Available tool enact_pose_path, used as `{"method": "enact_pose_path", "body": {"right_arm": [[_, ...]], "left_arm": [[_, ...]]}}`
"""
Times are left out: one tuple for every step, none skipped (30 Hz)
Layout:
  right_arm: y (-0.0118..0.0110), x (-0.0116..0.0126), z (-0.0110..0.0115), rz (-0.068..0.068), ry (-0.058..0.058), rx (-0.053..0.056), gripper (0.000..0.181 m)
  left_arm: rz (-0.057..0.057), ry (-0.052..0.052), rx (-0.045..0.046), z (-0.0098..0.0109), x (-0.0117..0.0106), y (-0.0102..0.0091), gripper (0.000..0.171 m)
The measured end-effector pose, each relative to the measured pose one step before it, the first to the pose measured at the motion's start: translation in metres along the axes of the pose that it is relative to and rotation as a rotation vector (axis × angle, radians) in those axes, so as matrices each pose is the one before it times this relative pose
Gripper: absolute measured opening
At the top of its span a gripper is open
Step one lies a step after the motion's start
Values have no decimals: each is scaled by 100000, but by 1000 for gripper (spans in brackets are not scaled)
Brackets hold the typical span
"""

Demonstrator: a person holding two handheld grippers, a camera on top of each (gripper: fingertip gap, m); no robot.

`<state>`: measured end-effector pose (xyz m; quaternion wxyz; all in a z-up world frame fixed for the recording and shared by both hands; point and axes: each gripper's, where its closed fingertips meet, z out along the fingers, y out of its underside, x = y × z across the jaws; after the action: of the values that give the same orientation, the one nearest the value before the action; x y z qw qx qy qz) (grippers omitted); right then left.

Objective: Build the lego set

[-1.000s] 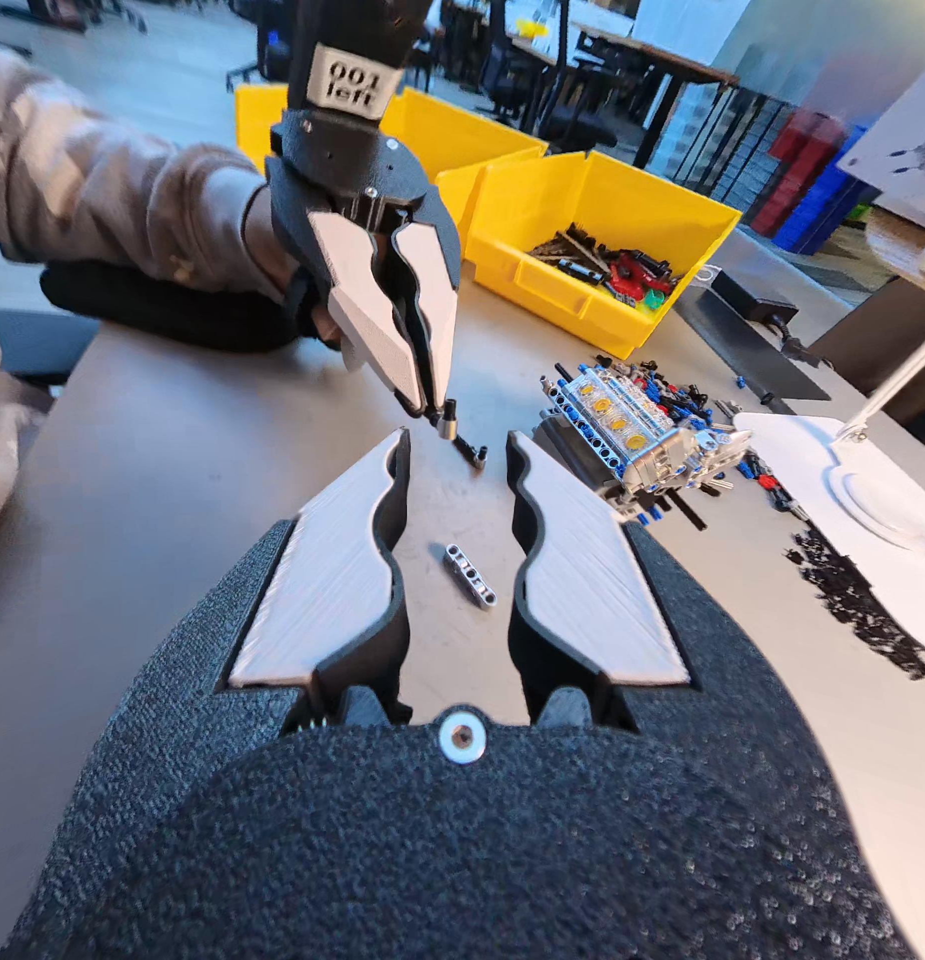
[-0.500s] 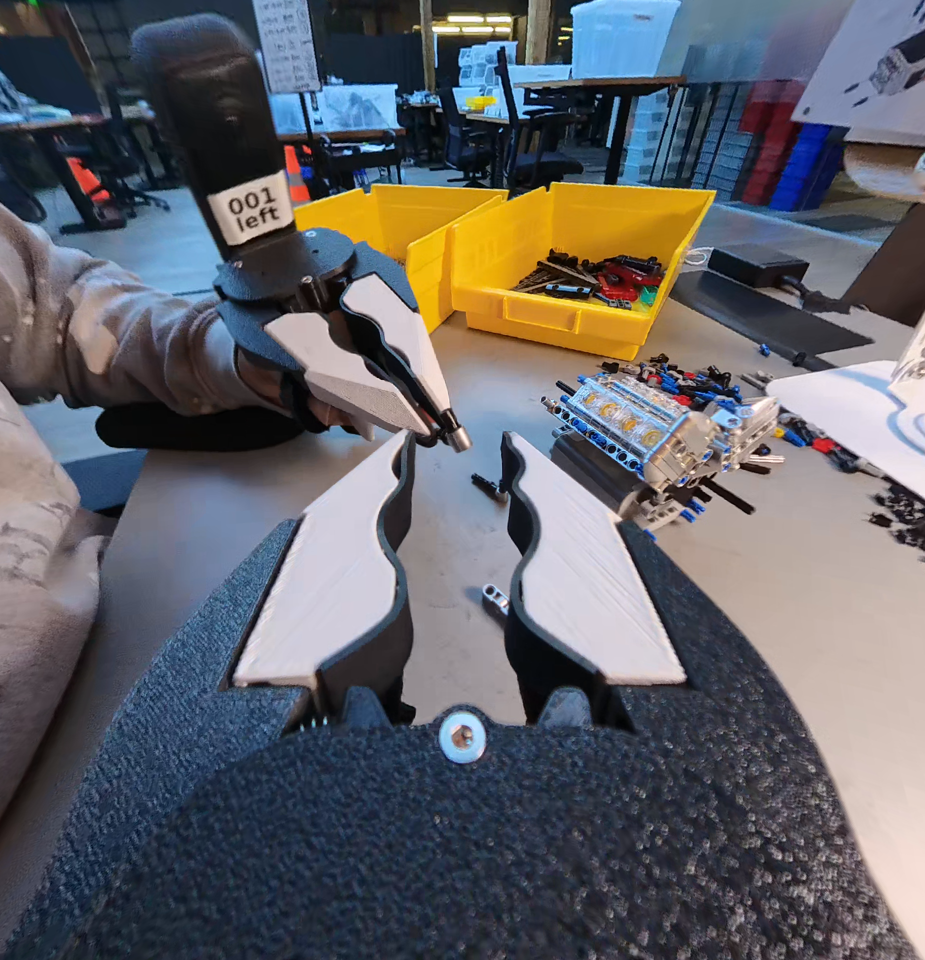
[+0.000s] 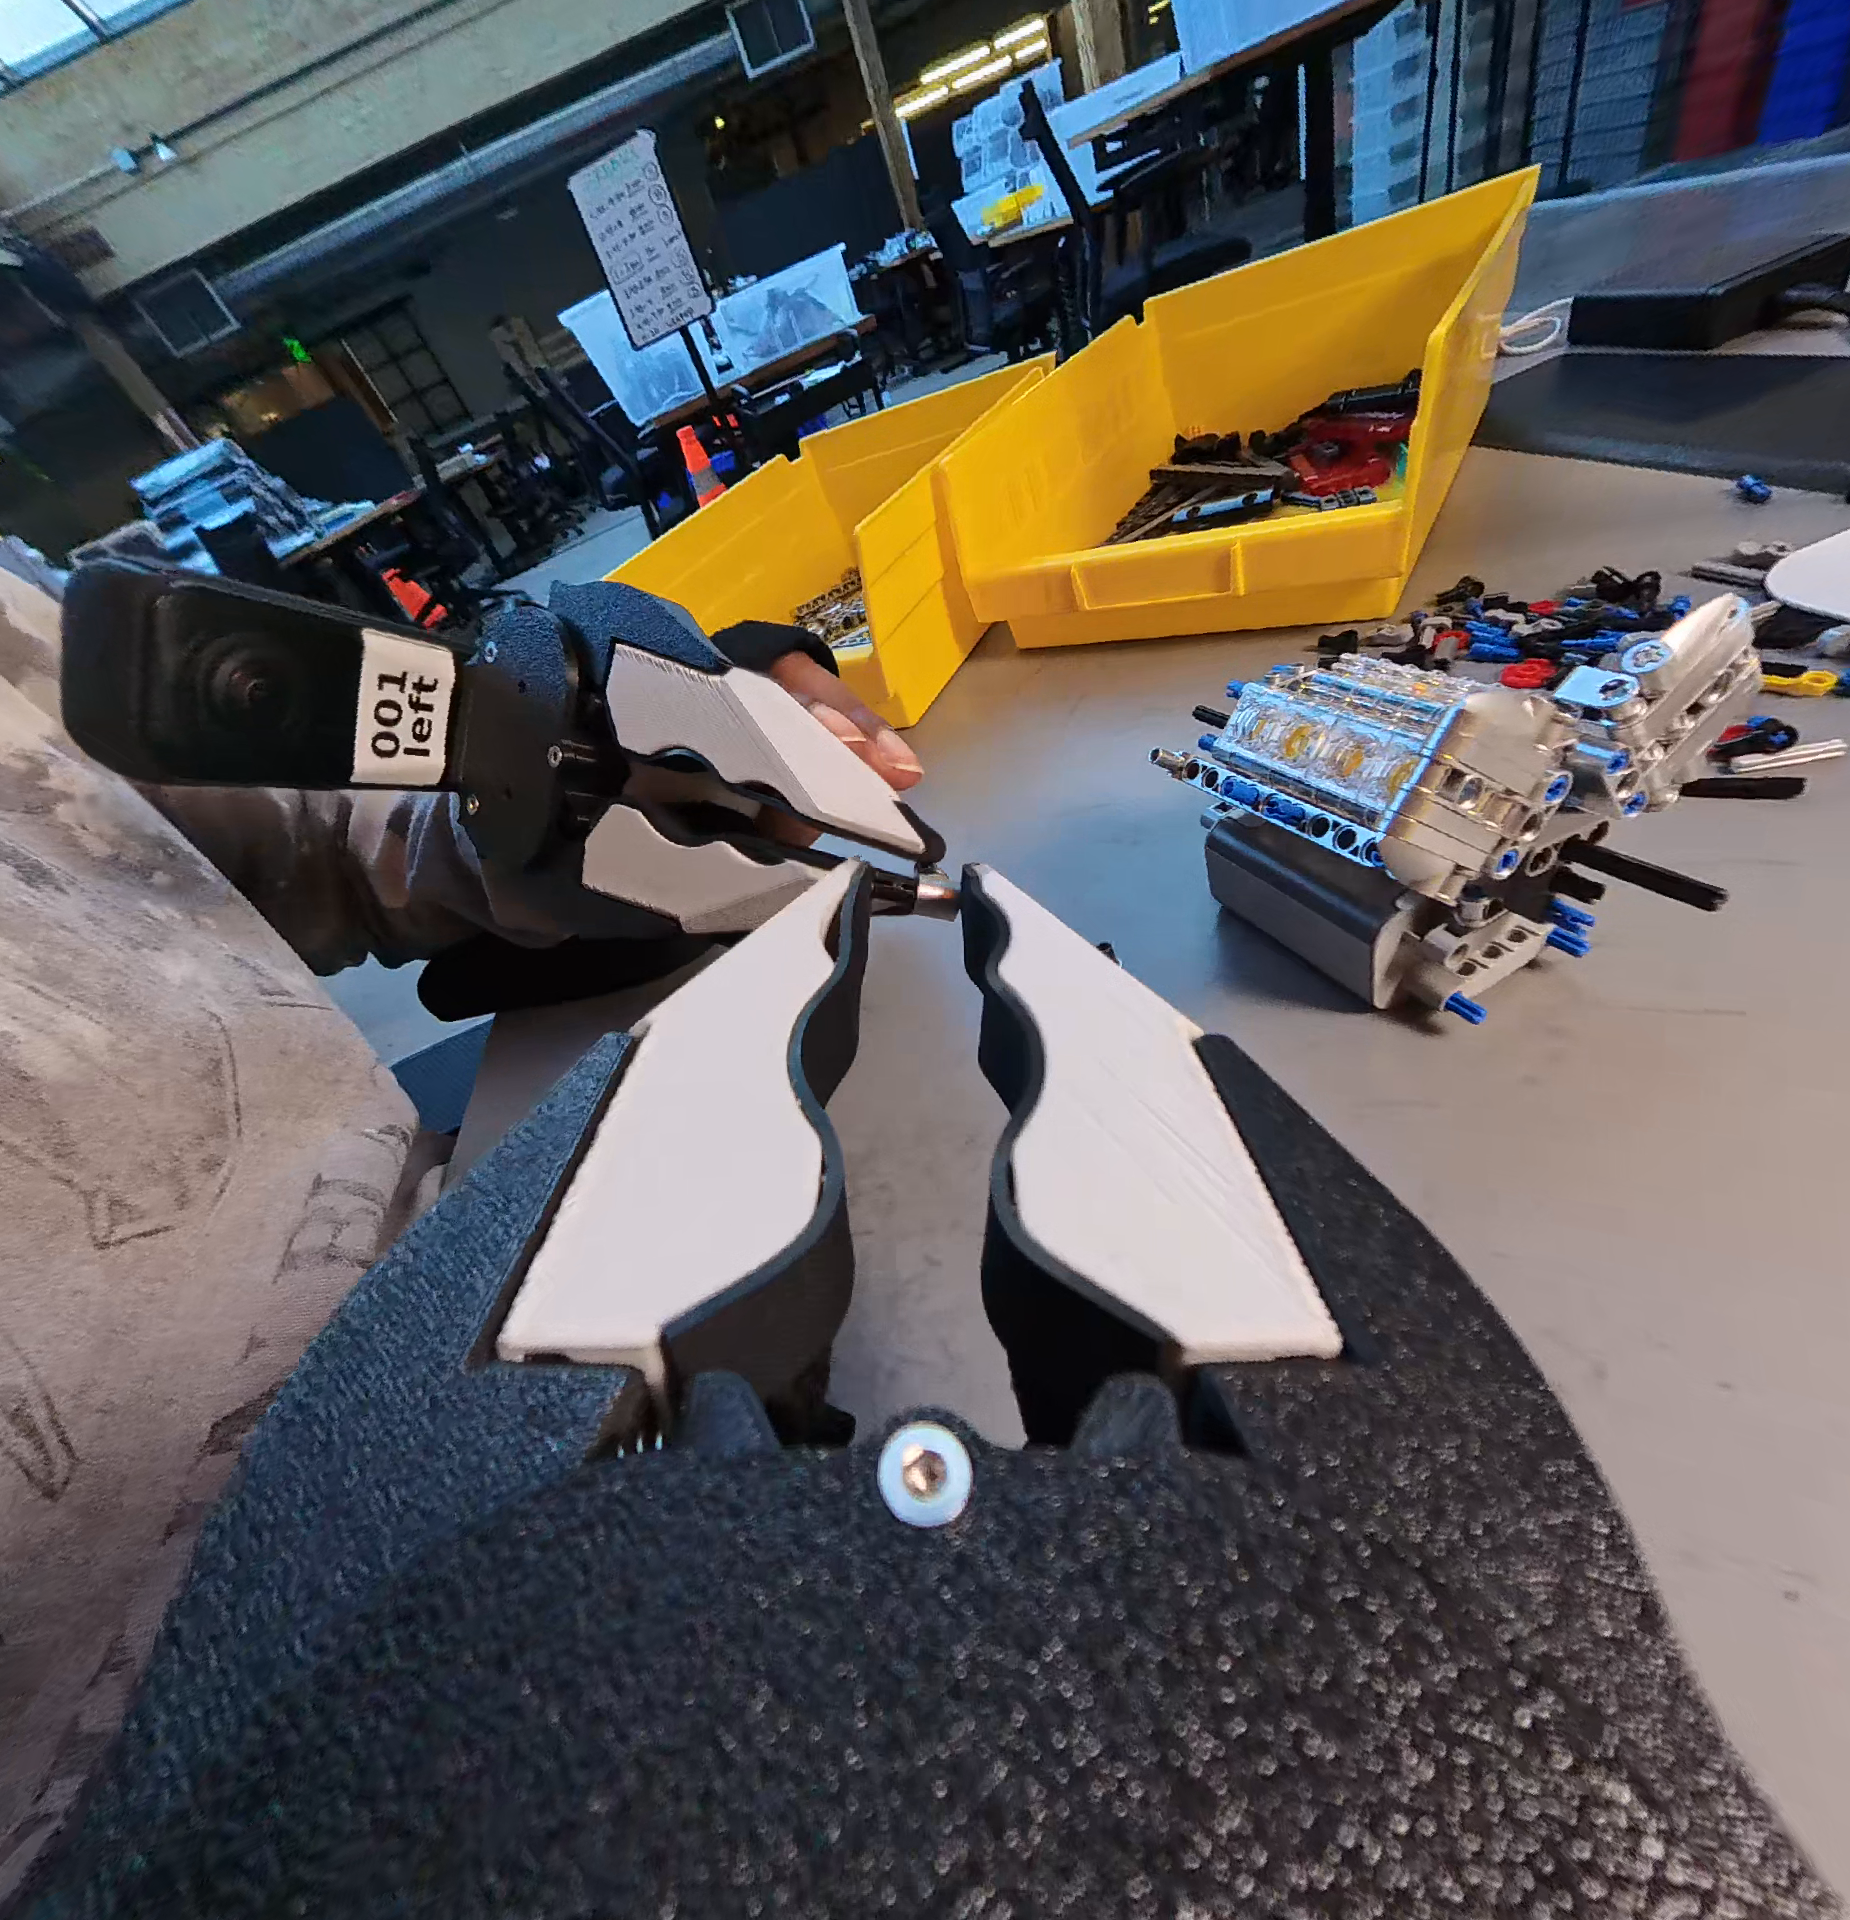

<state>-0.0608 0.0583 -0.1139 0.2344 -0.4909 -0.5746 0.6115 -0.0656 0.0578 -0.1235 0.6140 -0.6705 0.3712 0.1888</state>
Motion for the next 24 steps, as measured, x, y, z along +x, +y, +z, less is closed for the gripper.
{"method": "enact_pose_path", "body": {"right_arm": [[-11,-22,-25,167,-371,80,16],[-1,-26,-17,68,-332,-41,16],[29,5,-18,76,-249,-248,16],[82,5,-17,-162,-316,-722,16],[57,19,-53,-608,-164,-624,16],[-22,79,-118,-1245,463,-158,16],[4,70,-136,-1742,565,-439,16],[70,69,-122,-1945,588,-780,16],[79,15,-93,-1949,467,-818,16],[93,-78,-73,-2024,-23,-917,16],[167,-111,-34,-2325,-145,-1362,16],[191,-102,-10,-2596,19,-1595,16],[194,-126,-11,-2637,-73,-1499,16],[194,-112,1,-2491,-24,-1445,16],[224,-117,12,-2195,-95,-1645,16],[319,-94,30,-2138,-125,-2147,16],[391,32,30,-2593,809,-2649,16],[471,181,41,-3057,1879,-3145,16],[669,248,80,-3104,2225,-4206,16],[872,154,149,-2994,1493,-5294,16],[936,90,221,-2854,1270,-5524,16],[936,75,257,-2480,1276,-5532,16],[909,-71,298,-2164,344,-5377,16],[805,-224,319,-1949,-535,-4763,16]], "left_arm": [[1312,-42,-224,20,104,2,2],[1108,-349,47,10,47,-30,3],[-36,-60,241,3,21,-14,2],[-1940,690,629,-4,29,-8,3],[-3578,1263,983,-41,-46,7,3],[-4700,1431,958,-71,-186,53,4],[-5956,2088,645,-60,-222,104,10],[-7224,3401,118,-53,-107,218,17],[-7544,3840,152,-87,-56,212,26],[-7216,4230,1155,-150,11,16,29],[-6891,5088,1801,-201,181,-136,29],[-6156,4231,1837,-189,121,-190,29],[-4805,3061,1389,-158,30,-174,29],[-3299,2660,112,-101,47,7,29],[-1887,1369,-1259,-59,-64,229,28],[-517,-197,-2551,-34,-245,458,28],[673,-1515,-4346,18,-415,760,27],[1422,-3168,-5897,30,-661,1014,26],[1671,-3555,-6545,76,-728,1152,25],[991,-2005,-6739,127,-510,1243,25],[-846,-361,-6526,208,-286,1251,24],[-2573,1125,-5796,278,-84,1161,24],[-3056,2046,-4585,303,61,958,24],[-2528,1115,-2759,266,-17,608,24]]}}
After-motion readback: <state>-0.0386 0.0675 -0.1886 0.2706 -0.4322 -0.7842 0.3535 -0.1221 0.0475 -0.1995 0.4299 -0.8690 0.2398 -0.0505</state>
